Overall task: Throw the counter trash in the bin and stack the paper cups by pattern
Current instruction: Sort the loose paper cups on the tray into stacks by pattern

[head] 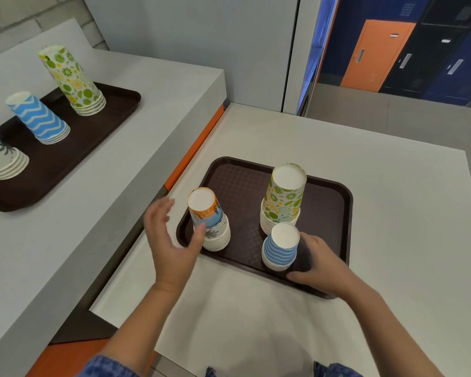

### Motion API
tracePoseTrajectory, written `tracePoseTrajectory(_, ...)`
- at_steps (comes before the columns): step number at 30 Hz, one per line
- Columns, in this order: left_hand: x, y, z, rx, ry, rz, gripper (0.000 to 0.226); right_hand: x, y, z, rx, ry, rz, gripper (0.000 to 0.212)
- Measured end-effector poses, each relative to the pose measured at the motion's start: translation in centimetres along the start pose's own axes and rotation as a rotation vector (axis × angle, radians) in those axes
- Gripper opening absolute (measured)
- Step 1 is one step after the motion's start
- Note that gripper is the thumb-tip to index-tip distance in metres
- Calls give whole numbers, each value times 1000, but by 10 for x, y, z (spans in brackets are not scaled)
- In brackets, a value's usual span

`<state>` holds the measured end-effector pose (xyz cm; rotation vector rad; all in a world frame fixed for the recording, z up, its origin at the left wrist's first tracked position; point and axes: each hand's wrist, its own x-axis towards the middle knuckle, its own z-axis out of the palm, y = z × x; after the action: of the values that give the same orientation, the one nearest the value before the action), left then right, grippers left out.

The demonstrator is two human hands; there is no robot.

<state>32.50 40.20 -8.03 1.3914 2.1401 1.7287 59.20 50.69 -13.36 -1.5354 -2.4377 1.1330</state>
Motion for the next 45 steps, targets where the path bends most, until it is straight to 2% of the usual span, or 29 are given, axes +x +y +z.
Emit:
tracePoseTrajectory(2,-16,17,8,-36,2,150,52,-3,-1,-25,0,102,9,96)
tracePoseTrajectory(4,-28,34,29,-51,-97,216,50,-3,-17,-53,130,303,-57,83)
tracePoseTrajectory(7,-35,55,69,-14,-367,112,65,12,-58,-77,368,404,-162,90)
tracePoseTrajectory(10,-42,64,105,113,-575,-9,76,37,-86,-79,337,394,-175,99)
tracePoseTrajectory(12,-47,61,117,151,-621,-67,70,50,-91,-76,266,401,-181,92)
tracePoseTrajectory(16,-46,49,116,218,-602,-77,55,59,-84,-71,204,449,-179,71)
tracePoseTrajectory(18,-42,43,112,246,-575,-76,53,61,-80,-76,184,462,-151,72)
tracePoseTrajectory(20,-38,39,107,250,-563,-78,52,61,-80,-82,116,481,-130,81)
tracePoseTrajectory(22,-36,36,104,239,-574,-79,53,57,-94,-85,43,557,-204,88)
tracePoseTrajectory(24,-35,34,104,224,-584,-90,55,50,-122,-84,46,550,-380,83)
tracePoseTrajectory(26,-36,33,104,228,-599,-109,59,51,-153,-76,64,325,-509,81)
tracePoseTrajectory(29,-37,33,103,232,-632,-124,69,71,-186,-51,-29,-104,-483,95)
tracePoseTrajectory(30,-37,34,102,229,-642,-126,72,79,-191,-42,-66,-175,-474,96)
tracePoseTrajectory(32,-36,34,100,207,-664,-147,74,94,-194,-29,-74,-231,-456,82)
tracePoseTrajectory(34,-34,32,98,187,-666,-149,72,107,-192,-27,-57,-204,-442,66)
tracePoseTrajectory(36,-32,28,96,181,-653,-131,69,119,-184,-33,-34,-115,-420,61)
tracePoseTrajectory(42,-14,1,75,163,-609,-173,65,140,-155,-40,137,143,-254,65)
tracePoseTrajectory(45,3,-15,56,165,-536,-234,72,141,-148,-32,296,251,-217,67)
